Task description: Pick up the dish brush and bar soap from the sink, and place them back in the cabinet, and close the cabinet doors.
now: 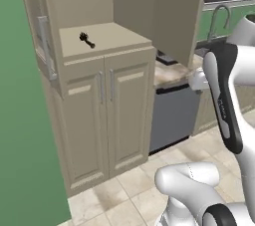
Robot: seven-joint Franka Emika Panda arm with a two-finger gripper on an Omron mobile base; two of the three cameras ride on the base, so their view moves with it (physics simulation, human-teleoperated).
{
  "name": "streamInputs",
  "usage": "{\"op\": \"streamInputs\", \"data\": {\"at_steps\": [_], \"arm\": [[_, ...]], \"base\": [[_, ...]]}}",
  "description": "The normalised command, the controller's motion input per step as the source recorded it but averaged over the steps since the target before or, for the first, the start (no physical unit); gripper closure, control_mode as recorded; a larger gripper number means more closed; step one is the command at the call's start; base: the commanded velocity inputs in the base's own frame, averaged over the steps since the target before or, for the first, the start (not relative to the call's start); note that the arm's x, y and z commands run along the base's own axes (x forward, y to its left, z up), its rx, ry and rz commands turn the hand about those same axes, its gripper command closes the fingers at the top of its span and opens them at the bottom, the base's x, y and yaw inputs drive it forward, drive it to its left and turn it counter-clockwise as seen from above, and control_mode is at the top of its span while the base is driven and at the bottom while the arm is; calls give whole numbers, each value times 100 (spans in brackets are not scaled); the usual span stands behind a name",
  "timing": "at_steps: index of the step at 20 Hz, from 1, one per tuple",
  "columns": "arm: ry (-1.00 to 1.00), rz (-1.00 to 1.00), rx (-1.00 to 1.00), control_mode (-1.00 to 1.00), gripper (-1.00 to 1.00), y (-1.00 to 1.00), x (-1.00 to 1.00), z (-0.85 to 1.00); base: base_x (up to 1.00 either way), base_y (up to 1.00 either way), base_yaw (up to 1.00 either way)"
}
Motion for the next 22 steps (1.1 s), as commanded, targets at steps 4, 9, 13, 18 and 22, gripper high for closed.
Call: {"op": "streamInputs", "data": {"at_steps": [4, 9, 13, 18, 22], "arm": [[0, 0, 0, 100, -100, 0, 0, 0], [0, 0, 0, 100, -100, 0, 0, 0], [0, 0, 0, 100, -100, 0, 0, 0], [0, 0, 0, 100, -100, 0, 0, 0], [0, 0, 0, 100, -100, 0, 0, 0]], "base": [[0, 6, -34], [4, 7, -35], [10, 13, -34], [24, 22, -33], [33, 25, -32]]}}
